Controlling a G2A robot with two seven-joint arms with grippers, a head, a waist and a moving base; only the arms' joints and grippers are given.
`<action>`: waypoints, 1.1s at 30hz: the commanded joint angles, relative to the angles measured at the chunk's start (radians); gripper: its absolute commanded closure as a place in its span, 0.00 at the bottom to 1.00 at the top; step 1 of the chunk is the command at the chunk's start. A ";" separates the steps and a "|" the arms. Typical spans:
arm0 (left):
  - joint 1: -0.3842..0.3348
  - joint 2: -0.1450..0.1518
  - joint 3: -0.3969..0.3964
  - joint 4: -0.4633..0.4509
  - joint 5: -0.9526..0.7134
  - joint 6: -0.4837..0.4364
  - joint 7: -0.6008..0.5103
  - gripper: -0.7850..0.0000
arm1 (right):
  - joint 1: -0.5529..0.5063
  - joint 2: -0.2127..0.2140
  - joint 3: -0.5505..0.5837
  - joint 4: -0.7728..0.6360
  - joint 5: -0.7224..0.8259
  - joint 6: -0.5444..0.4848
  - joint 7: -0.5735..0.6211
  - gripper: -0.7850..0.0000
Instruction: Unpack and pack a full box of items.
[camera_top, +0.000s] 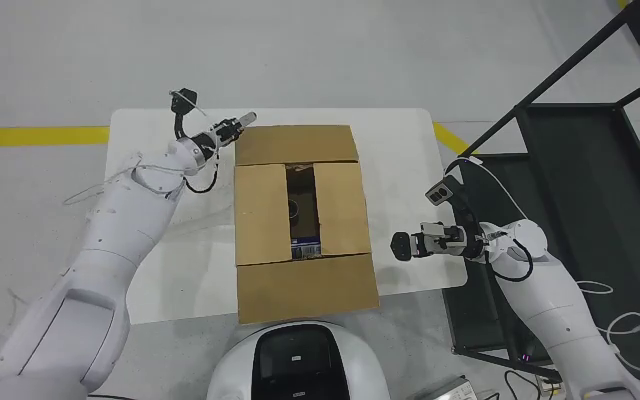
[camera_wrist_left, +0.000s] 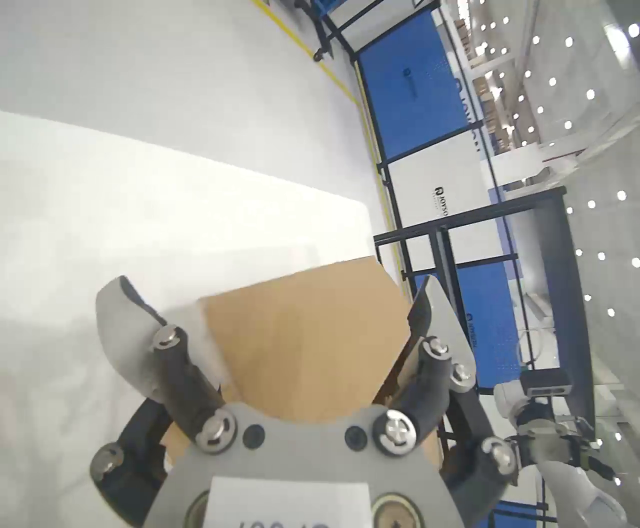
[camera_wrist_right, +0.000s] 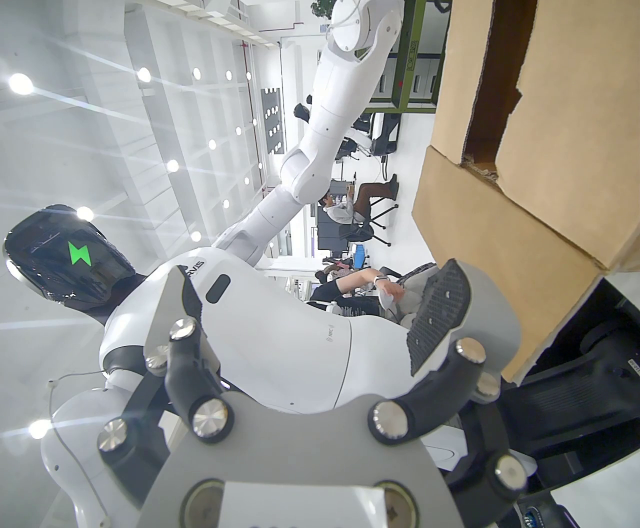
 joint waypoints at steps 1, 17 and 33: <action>0.015 0.019 -0.051 -0.020 -0.045 -0.046 -0.013 0.00 | 0.000 0.000 0.000 0.000 0.000 0.000 0.000 0.00; 0.550 0.231 -0.577 -0.708 -0.384 -0.058 -0.677 0.00 | 0.001 -0.008 -0.037 -0.151 -0.128 0.109 -0.212 0.00; 0.697 0.314 -0.726 -0.875 -0.453 -0.032 -0.959 0.00 | 0.177 -0.067 -0.295 -0.250 -0.382 0.330 -0.550 0.00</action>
